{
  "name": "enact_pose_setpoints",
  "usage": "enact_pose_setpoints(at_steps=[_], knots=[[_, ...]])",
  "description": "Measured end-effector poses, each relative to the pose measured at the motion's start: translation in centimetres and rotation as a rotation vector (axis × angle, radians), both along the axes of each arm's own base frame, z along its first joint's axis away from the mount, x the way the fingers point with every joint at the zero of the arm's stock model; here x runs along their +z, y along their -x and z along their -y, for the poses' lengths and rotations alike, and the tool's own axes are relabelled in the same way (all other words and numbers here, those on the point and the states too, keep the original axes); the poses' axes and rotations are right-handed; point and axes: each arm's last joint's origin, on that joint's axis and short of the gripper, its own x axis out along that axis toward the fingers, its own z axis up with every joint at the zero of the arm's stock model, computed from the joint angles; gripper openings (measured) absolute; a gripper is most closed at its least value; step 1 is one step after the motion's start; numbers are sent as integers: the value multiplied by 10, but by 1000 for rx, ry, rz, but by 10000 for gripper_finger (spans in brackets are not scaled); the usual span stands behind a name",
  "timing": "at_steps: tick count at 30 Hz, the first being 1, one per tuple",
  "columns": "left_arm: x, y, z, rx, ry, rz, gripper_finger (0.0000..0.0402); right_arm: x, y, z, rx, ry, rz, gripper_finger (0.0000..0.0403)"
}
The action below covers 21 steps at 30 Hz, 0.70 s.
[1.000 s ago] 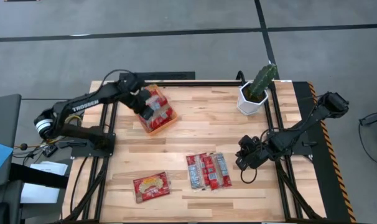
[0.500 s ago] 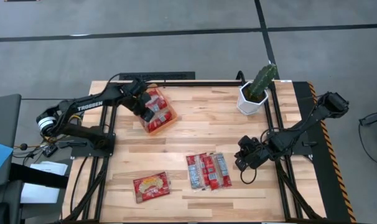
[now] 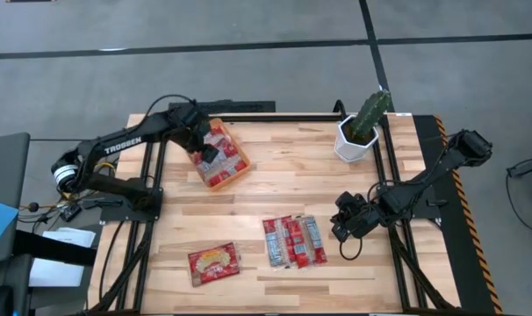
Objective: Sort popcorn bags into baskets
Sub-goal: Put the red popcorn bag into the orange bin
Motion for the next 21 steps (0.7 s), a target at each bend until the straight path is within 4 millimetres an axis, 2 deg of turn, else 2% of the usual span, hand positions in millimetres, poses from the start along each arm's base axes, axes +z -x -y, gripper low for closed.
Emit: enact_pose_setpoints(at_steps=[4, 8, 13, 16, 21], knots=[[19, -5, -4, -54, -54, 57, 212, 0, 0, 0, 2, 2, 0, 85], [20, -19, 6, -137, 33, 210, 185, 0, 0, 0, 2, 2, -1, 85], [14, -48, 42, -293, 83, 334, 177, 0, 0, 0, 3, 2, -1, 85], [9, -66, 69, -331, 135, 404, 190, 0, 1, -2, 13, 3, -2, 85], [-11, -96, 109, -351, 204, 377, 222, -4, 3, -7, 46, 18, -22, 85]])
